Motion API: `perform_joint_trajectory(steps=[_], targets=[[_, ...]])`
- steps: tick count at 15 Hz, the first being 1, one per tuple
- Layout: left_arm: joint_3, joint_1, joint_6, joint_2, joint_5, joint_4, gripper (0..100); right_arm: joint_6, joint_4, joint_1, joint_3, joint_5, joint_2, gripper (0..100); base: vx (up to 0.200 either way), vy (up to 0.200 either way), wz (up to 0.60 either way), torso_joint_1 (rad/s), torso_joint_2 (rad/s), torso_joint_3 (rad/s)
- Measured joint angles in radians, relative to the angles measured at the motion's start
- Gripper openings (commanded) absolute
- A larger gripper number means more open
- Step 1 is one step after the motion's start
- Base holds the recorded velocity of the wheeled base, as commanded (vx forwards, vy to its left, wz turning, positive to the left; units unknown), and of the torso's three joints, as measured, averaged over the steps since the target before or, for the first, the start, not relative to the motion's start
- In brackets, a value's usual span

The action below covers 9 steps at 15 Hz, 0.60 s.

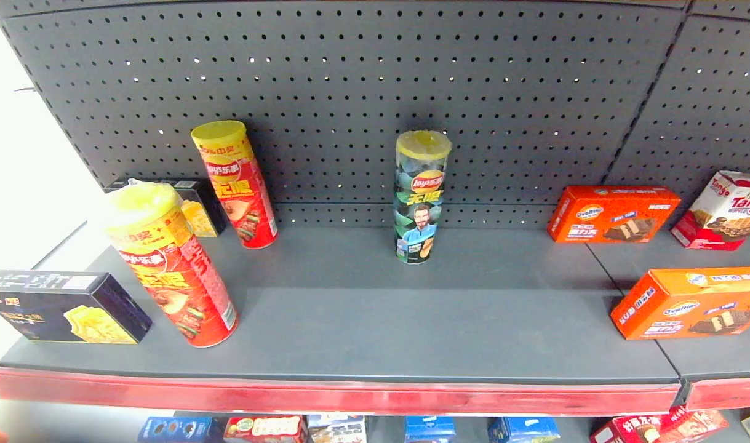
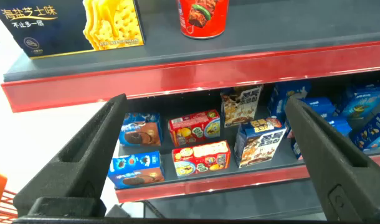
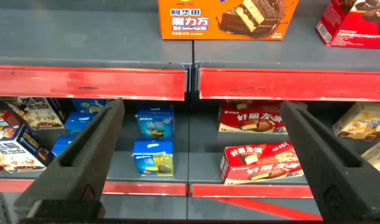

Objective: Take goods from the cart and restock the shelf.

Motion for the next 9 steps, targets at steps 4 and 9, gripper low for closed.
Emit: perform_joint_trajectory(steps=[4,9], targets=[[0.0,0.0,0.0,0.0,0.0,0.0,100,-0.003,0.0,-0.001,0.0,-0.002,0.0,100,0.0,0.0,0.45,0.003,0.0,0.002],[0.0,-0.001,0.0,0.0,0.0,0.0,100,-0.003,0.0,-0.001,0.0,-0.004,0.0,100,0.0,0.0,0.6,0.006,0.0,0.002]])
